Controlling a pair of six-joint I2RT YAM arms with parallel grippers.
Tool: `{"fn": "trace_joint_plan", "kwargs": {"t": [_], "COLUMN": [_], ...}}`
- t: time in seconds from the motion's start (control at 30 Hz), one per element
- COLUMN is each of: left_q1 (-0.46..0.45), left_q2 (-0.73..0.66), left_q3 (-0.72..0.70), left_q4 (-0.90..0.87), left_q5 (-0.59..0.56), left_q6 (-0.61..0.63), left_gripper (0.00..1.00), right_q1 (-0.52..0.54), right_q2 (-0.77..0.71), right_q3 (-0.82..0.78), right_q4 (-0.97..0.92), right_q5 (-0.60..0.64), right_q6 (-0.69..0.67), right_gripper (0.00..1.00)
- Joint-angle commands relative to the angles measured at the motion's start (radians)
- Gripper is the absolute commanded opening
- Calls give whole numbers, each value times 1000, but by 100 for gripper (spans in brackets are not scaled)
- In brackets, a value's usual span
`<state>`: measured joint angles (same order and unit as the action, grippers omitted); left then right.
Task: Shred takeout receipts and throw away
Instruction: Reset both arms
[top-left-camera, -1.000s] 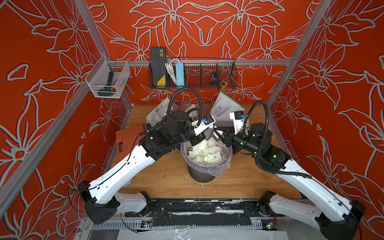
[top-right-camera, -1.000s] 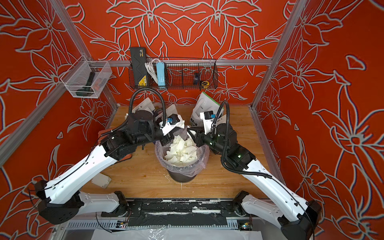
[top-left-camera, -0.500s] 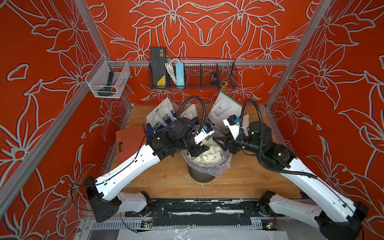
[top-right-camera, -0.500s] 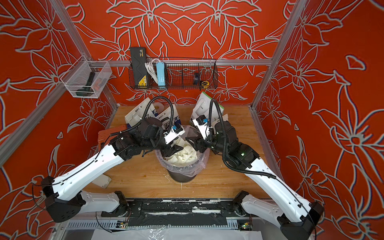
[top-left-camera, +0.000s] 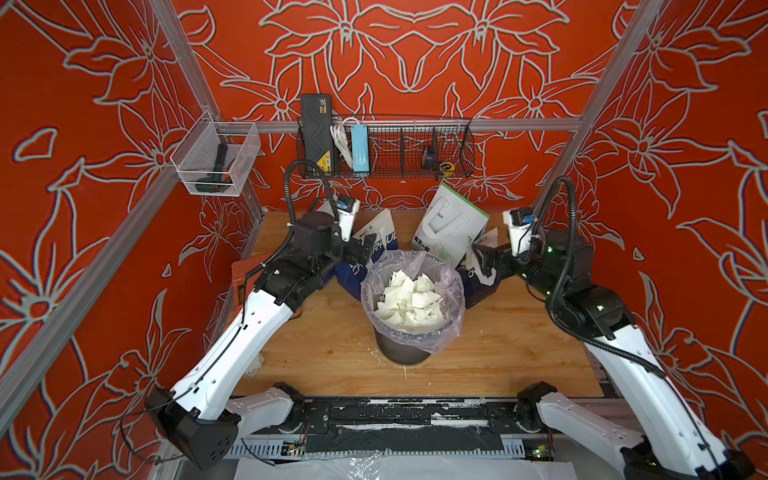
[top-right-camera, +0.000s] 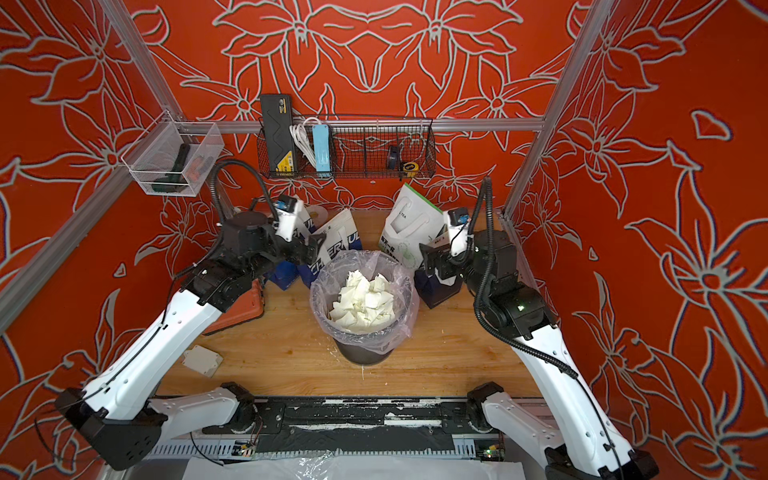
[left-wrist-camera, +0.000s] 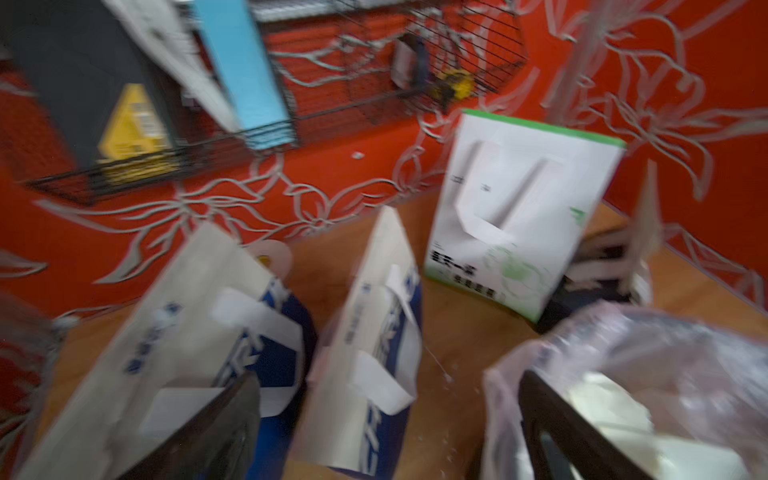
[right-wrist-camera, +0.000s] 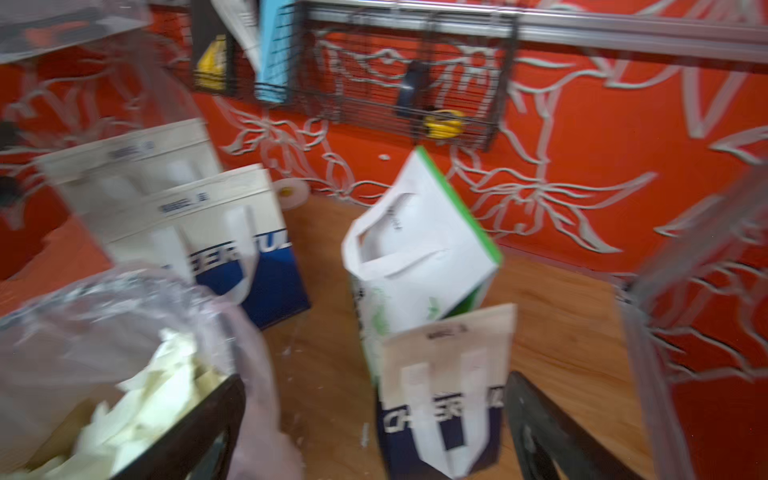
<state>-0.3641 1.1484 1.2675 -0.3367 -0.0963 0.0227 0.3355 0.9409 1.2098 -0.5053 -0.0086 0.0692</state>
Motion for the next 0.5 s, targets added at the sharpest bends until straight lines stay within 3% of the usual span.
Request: {"fn": "trace_joint_plan", "kwargs": {"t": [0.0, 0.1, 0.23, 0.37, 0.47], "left_q1": [106, 145, 145, 145, 146], "left_q2": [-10, 1, -12, -21, 16], "left_q3": [-148, -315, -514, -700, -765], "left_q4": [199, 332, 497, 678, 795], "left_q5": [-149, -244, -375, -414, -411], "left_q6": [-175, -242, -236, -189, -181], "left_gripper": [95, 97, 97, 97, 97], "right_q1": [-126, -216, -243, -245, -247], "right_q2": [6, -18, -61, -37, 45], "right_q3": [-81, -260, -495, -689, -766], "right_q4": [-48, 109, 342, 586, 725], "right_q5": [149, 217, 319, 345, 353], "right_q6": [26, 72, 85, 90, 65], "right_gripper": [97, 97, 97, 97, 97]}}
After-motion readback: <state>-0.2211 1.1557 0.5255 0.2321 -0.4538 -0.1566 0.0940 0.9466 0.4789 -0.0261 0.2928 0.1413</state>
